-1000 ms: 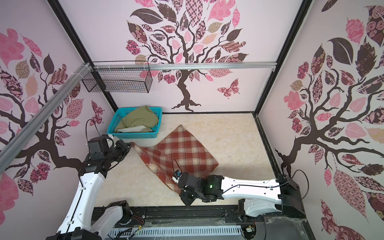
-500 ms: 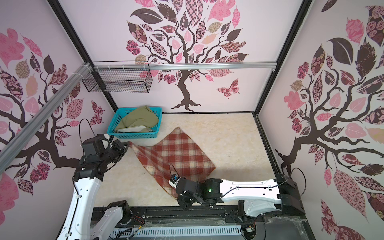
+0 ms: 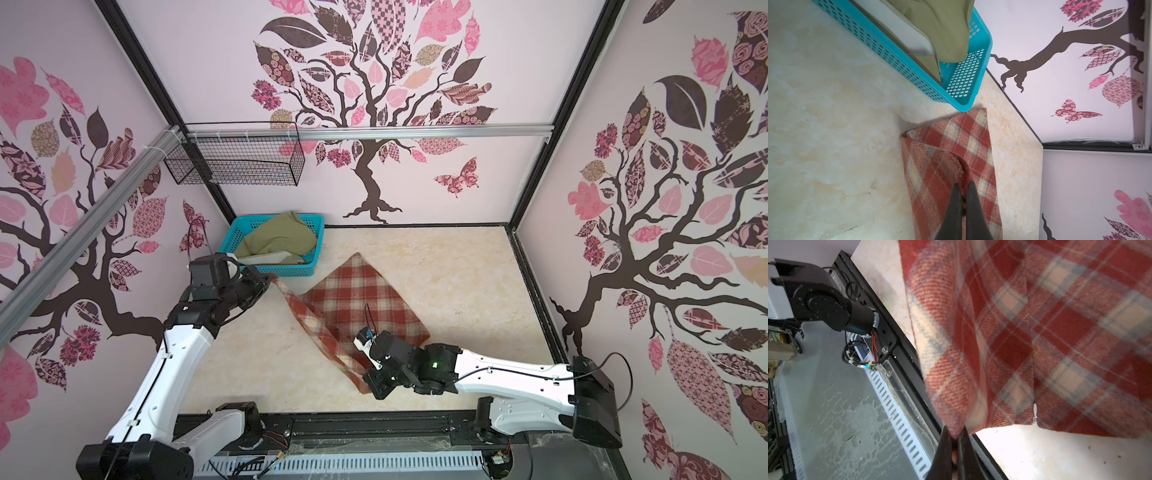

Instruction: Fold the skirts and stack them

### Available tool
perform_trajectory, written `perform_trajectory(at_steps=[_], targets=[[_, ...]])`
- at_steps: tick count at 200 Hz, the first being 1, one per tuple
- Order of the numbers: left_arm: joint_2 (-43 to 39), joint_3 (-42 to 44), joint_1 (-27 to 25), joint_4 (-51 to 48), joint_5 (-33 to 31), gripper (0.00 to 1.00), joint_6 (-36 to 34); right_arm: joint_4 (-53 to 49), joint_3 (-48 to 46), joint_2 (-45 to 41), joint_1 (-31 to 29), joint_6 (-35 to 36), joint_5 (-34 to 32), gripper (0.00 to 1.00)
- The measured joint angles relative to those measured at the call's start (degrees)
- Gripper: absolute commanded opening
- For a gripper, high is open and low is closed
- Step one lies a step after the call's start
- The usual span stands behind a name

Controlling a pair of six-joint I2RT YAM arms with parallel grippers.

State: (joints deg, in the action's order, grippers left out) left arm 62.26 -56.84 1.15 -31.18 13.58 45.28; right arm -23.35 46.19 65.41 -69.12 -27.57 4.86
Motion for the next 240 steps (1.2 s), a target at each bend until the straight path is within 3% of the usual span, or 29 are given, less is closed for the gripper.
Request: perform_trajectory(at_steps=[92, 240], targets=[[21.73, -14.38, -10.08, 5.25, -3.63, 0.0, 1.27, -2.27, -1.88, -1.84, 14.23, 2.8, 6.29, 0.0], [44.24, -32.13, -16.65, 6.67, -4.17, 0.0, 2.78, -5.6, -2.78, -2.01, 27.65, 7.48, 10.88, 0.0]])
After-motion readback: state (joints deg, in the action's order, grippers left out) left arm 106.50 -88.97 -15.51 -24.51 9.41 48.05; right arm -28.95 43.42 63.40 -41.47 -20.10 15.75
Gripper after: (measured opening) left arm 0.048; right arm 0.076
